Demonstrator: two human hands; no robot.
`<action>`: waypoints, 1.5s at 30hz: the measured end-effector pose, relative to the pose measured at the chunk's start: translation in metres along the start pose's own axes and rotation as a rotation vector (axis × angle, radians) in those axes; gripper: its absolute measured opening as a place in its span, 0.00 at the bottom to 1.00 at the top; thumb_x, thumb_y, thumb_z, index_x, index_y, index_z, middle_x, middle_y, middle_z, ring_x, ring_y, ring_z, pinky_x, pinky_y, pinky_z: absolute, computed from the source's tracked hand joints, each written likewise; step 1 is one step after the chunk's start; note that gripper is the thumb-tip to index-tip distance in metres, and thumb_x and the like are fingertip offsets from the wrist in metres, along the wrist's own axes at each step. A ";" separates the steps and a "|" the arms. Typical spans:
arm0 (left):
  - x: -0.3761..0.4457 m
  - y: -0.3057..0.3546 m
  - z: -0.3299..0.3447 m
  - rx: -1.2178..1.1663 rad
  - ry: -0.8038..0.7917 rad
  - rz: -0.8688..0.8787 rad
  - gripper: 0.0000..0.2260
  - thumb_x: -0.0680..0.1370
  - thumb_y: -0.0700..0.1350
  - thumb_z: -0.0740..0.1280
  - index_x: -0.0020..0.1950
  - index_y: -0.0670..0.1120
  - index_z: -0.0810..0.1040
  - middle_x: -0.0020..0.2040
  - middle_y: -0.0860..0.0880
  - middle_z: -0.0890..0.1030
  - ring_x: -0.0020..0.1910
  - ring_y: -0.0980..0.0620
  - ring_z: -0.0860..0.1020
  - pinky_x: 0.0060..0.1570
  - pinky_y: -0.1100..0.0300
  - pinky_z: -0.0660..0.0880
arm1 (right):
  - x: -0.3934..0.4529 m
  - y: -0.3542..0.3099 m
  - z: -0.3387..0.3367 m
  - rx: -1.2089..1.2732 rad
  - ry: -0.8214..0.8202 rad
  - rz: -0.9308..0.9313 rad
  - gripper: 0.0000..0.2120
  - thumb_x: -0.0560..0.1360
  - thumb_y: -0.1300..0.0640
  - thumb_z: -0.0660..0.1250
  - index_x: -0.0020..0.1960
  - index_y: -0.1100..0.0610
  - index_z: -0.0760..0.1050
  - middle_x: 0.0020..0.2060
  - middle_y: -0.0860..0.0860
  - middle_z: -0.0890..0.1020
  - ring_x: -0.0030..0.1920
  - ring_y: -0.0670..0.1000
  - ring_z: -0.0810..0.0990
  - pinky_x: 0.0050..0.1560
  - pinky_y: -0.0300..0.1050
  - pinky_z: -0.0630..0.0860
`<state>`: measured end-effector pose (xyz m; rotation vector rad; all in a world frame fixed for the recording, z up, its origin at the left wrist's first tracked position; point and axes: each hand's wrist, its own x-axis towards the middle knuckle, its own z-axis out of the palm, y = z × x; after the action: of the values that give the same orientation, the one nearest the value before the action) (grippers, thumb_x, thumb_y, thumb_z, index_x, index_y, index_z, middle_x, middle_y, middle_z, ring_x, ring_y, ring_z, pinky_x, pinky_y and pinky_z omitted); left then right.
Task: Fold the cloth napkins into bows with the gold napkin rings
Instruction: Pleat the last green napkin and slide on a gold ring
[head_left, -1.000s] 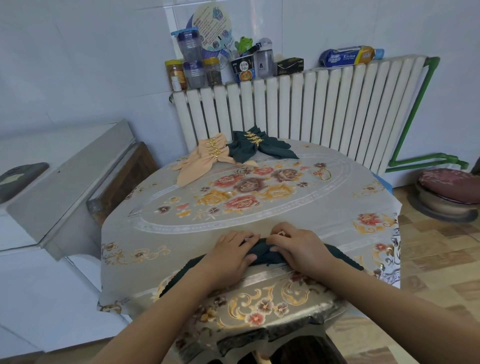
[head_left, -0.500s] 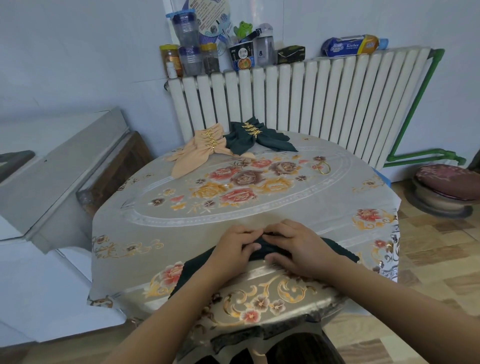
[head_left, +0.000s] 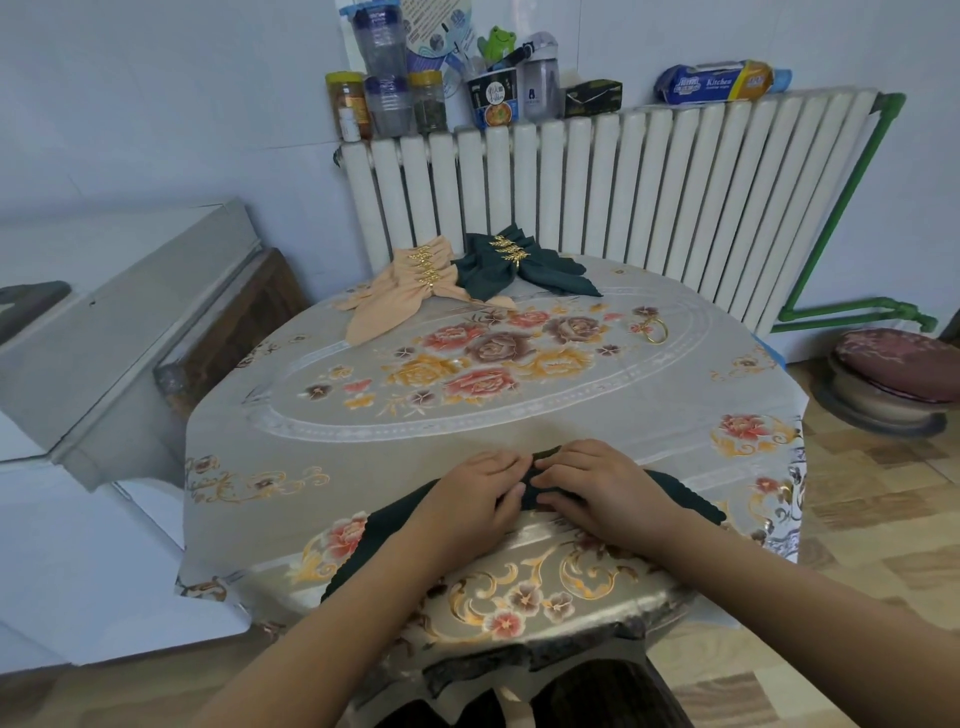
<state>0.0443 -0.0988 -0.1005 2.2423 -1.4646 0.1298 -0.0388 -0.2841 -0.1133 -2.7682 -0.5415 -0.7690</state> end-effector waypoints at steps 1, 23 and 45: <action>-0.001 -0.002 0.000 0.008 -0.043 0.017 0.23 0.81 0.51 0.59 0.74 0.44 0.62 0.73 0.49 0.66 0.72 0.54 0.63 0.65 0.75 0.44 | 0.001 -0.001 0.000 0.003 0.002 0.009 0.10 0.74 0.50 0.64 0.46 0.54 0.81 0.45 0.48 0.84 0.46 0.49 0.81 0.49 0.43 0.76; 0.054 -0.025 0.011 -0.083 0.061 -0.106 0.15 0.80 0.43 0.63 0.67 0.44 0.74 0.51 0.46 0.78 0.52 0.49 0.71 0.49 0.63 0.65 | 0.009 0.028 -0.014 0.075 0.163 0.352 0.15 0.77 0.47 0.58 0.50 0.53 0.81 0.44 0.45 0.83 0.46 0.47 0.79 0.50 0.39 0.72; 0.127 -0.077 0.038 -0.024 0.308 -0.175 0.15 0.73 0.36 0.67 0.59 0.40 0.80 0.42 0.45 0.81 0.42 0.43 0.76 0.42 0.57 0.69 | 0.055 0.234 -0.001 -0.171 0.019 1.207 0.24 0.76 0.47 0.63 0.67 0.57 0.69 0.61 0.57 0.75 0.63 0.60 0.66 0.61 0.52 0.63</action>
<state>0.1607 -0.1964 -0.1183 2.2019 -1.0996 0.3812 0.0989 -0.4808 -0.1087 -2.5162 1.1527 -0.5021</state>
